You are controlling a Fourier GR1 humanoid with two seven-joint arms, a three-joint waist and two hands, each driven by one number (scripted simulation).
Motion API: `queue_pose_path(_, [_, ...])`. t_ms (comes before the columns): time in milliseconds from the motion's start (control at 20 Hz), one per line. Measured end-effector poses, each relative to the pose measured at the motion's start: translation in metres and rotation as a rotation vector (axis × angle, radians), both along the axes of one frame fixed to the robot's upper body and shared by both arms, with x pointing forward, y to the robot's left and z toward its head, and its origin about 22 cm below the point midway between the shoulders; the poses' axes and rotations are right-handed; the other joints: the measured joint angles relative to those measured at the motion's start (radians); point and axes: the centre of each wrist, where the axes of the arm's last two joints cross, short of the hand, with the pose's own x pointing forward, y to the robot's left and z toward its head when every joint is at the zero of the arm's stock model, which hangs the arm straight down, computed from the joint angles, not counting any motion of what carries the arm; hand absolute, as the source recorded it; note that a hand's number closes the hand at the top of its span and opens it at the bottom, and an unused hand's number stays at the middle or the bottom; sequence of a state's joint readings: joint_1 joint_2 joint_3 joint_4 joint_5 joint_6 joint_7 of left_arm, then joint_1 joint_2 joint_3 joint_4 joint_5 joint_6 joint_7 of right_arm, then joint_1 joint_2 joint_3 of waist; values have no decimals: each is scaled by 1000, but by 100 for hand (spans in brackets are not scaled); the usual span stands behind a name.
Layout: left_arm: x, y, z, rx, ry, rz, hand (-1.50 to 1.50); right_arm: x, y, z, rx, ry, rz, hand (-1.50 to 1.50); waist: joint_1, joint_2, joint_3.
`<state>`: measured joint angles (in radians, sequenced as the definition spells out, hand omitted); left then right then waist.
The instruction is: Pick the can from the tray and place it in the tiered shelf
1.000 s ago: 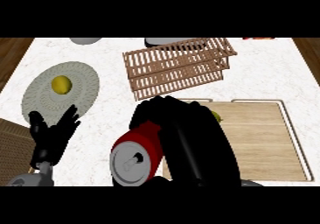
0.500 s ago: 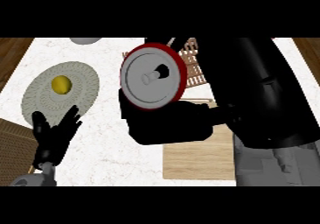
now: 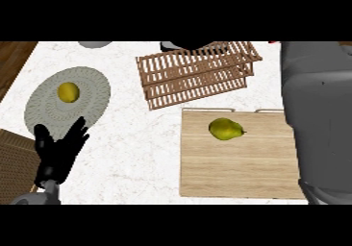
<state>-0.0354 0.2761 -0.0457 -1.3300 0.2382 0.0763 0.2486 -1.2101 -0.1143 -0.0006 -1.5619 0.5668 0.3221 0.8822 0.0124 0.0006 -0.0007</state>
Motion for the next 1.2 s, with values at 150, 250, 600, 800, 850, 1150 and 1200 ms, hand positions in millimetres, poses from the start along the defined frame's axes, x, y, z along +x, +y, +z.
queue_pose_path(150, [4,-1,1,-5,-5,-2,0,25,-8,-2,-13,16,6,150,1,2,0])
queue_pose_path(250, [1,2,2,-7,-1,-6,0,40,-11,-3,-31,31,14,150,4,3,0])
queue_pose_path(600, [6,-9,0,-11,-4,-10,0,79,-11,-13,-103,43,34,150,6,4,0])
queue_pose_path(800, [10,-5,3,-11,-8,-6,0,95,-6,-26,-120,37,34,150,6,4,0])
queue_pose_path(850, [9,-3,2,-12,-6,-7,0,100,-8,-31,-117,36,32,150,7,4,0])
queue_pose_path(1150, [11,-10,4,-6,-4,-14,0,119,-5,-45,-127,16,18,150,10,5,0])
queue_pose_path(1200, [11,-8,5,-8,-6,-13,0,123,-5,-49,-128,14,20,150,11,6,0])
